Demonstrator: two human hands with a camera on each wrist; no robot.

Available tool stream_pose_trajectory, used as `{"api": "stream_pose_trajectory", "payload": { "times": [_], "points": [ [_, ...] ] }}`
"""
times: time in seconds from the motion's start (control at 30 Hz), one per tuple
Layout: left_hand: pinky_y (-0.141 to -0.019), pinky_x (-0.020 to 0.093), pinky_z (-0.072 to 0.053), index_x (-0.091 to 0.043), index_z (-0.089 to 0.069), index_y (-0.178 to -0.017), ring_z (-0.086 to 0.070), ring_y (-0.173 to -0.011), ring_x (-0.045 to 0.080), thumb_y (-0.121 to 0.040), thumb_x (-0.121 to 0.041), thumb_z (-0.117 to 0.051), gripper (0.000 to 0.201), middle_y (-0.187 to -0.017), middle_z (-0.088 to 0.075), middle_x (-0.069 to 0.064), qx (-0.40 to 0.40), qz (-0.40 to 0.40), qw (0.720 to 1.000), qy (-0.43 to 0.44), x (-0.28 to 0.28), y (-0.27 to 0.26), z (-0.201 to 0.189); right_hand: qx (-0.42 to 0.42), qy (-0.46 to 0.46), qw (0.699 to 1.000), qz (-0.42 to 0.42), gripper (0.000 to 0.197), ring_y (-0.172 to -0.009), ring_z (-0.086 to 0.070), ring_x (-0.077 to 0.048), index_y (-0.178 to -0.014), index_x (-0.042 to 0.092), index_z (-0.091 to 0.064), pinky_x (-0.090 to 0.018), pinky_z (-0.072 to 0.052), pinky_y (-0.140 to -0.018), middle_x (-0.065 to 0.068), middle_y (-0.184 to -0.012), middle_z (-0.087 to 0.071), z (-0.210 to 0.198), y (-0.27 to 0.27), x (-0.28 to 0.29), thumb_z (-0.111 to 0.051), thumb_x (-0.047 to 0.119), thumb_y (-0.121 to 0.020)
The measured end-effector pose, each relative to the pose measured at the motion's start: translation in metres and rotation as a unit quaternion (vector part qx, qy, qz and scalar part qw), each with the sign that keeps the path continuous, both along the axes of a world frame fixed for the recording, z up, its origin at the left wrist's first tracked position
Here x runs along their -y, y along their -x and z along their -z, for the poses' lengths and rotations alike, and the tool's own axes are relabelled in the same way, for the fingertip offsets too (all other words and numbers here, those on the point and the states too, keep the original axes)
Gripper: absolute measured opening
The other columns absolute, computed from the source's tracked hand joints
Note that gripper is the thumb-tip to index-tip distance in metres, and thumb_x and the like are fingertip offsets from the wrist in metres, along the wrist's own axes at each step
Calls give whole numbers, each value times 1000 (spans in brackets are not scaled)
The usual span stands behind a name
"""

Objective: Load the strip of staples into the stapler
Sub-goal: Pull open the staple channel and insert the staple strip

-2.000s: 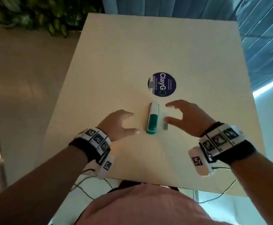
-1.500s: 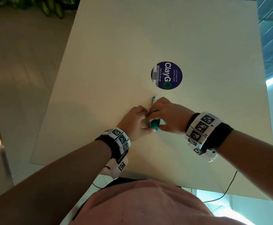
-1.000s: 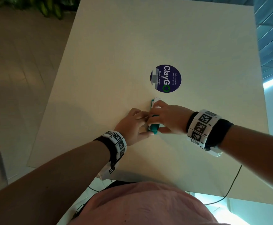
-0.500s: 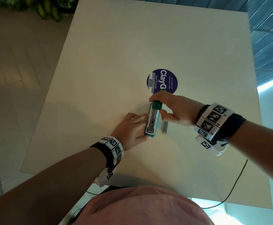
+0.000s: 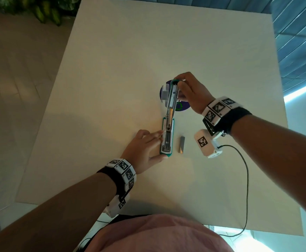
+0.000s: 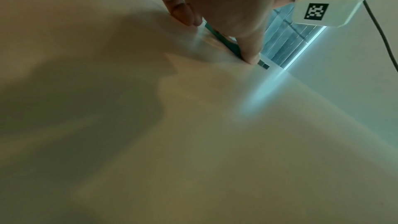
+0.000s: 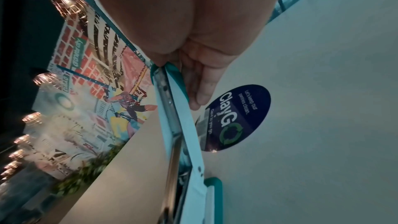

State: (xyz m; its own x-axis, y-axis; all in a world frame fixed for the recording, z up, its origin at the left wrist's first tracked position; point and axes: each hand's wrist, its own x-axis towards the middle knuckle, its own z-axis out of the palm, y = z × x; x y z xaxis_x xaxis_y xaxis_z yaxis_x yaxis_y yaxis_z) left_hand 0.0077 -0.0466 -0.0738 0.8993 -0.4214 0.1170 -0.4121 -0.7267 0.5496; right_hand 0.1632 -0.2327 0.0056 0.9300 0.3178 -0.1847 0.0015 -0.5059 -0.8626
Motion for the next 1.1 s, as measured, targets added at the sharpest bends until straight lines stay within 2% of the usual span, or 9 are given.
{"api": "stream_pose_trajectory", "payload": {
  "times": [0.13, 0.27, 0.33, 0.47, 0.6, 0.77, 0.87, 1.0, 1.1],
  "points": [
    [-97, 23, -30, -15, -63, -113, -47, -101, 25, -79, -47, -67, 47, -134, -57, 1, -8, -8, 1000, -3, -1, 1, 2, -7, 44, 999, 20, 27, -84, -66, -29, -113, 9, -55, -43, -57, -82, -15, -98, -66, 5, -18, -5, -36, 18, -96],
    [-98, 28, -36, -15, -62, -116, -51, -103, 27, -80, -47, -68, 49, -136, -55, 0, -20, 3, 1000, -6, -3, 0, 6, -16, 62, 997, 53, 28, -78, -66, -19, -117, 16, -59, -33, -57, -78, -6, -94, -68, 20, -32, -2, -42, 17, -93],
    [-98, 27, -35, -16, -62, -117, -52, -105, 26, -80, -48, -67, 49, -137, -55, -1, -27, 4, 1000, -7, -3, 0, 7, -15, 65, 996, 64, 27, -79, -67, -19, -114, 20, -59, -35, -57, -80, -2, -93, -68, 27, -36, -2, -44, 16, -92],
    [-99, 27, -36, -15, -62, -118, -51, -107, 26, -80, -49, -67, 51, -137, -55, -1, -28, -1, 1000, -9, -4, -1, 9, -15, 113, 993, 20, 30, -91, -66, -23, -117, 22, -58, -43, -55, -87, -9, -105, -70, 36, -39, -1, -45, 15, -91],
    [-96, 33, -41, -16, -62, -117, -49, -105, 26, -77, -47, -71, 52, -135, -57, -1, -23, -14, 1000, 2, -3, 0, 9, -9, 184, 982, -46, 42, -109, -58, -28, -134, 21, -44, -31, -45, -92, -13, -126, -59, 42, -39, 3, -43, 18, -92],
    [-98, 26, -35, -15, -62, -118, -50, -106, 27, -78, -50, -68, 53, -135, -56, 0, -29, -13, 999, -6, -3, 0, 9, 17, 247, 965, -89, 47, -123, -44, -32, -141, 16, -31, -31, -37, -98, -18, -138, -39, 44, -38, 1, -40, 20, -95],
    [-97, 25, -33, -15, -61, -118, -49, -105, 27, -78, -50, -66, 54, -135, -56, 0, -31, -13, 999, -9, -3, 0, 7, 12, 253, 963, -91, 49, -124, -43, -31, -143, 16, -25, -31, -37, -98, -18, -141, -36, 41, -35, 1, -38, 21, -96],
    [-96, 27, -37, -14, -61, -117, -50, -104, 27, -78, -50, -67, 53, -135, -57, 0, -31, -14, 999, -11, -2, -1, 6, -1, 221, 972, -79, 58, -115, -51, -27, -145, 20, -16, -31, -39, -90, -12, -146, -35, 33, -23, 3, -43, 24, -94],
    [-94, 30, -41, -14, -63, -114, -48, -102, 26, -77, -49, -67, 52, -133, -59, 1, -24, -17, 1000, -8, -2, 1, 2, 25, 190, 980, -46, 58, -99, -58, -22, -142, 21, -24, -28, -41, -82, -9, -140, -40, 24, -1, 10, -50, 23, -90]
  ]
}}
